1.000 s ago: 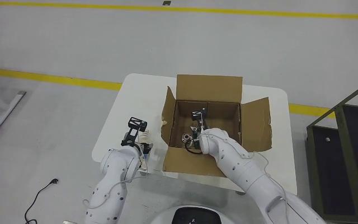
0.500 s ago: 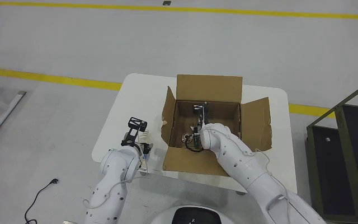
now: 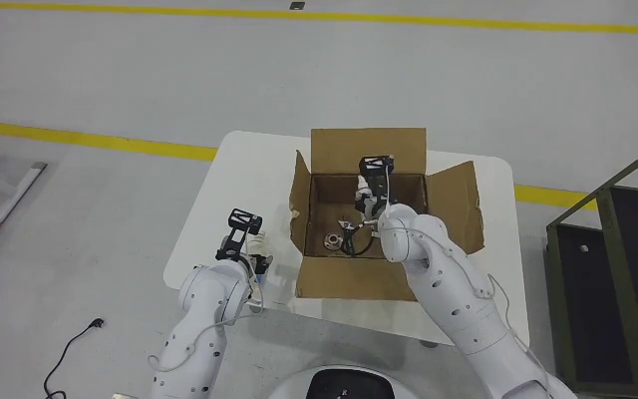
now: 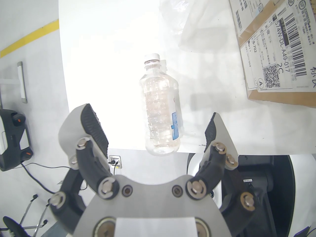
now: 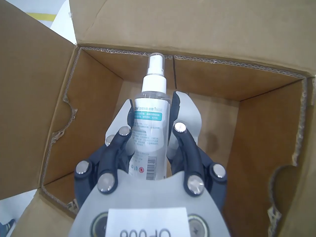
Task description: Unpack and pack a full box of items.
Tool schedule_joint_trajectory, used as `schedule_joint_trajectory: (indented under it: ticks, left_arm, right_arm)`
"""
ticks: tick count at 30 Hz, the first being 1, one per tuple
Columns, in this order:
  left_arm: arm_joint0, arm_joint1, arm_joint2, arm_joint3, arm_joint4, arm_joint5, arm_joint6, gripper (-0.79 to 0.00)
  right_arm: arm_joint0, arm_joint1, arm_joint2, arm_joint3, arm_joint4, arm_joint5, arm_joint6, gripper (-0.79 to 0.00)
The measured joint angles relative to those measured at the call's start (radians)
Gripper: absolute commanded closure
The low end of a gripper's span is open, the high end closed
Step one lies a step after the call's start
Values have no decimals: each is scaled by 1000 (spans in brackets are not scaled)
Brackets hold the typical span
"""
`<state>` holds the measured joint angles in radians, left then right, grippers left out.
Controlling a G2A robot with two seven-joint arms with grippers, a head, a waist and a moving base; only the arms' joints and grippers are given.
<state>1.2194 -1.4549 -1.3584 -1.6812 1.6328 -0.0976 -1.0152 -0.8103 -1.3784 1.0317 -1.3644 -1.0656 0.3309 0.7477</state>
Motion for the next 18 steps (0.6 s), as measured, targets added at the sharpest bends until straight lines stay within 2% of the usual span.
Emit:
schedule_joint_trajectory:
  ticks: [11, 18]
  left_arm:
    - [0, 0, 0, 0, 0, 0, 0, -785]
    - [0, 0, 0, 0, 0, 0, 0, -785]
  right_arm:
    - [-14, -3, 4, -21, 13, 2, -32, 0]
    - [-11, 3, 110, -154, 54, 31, -90, 0]
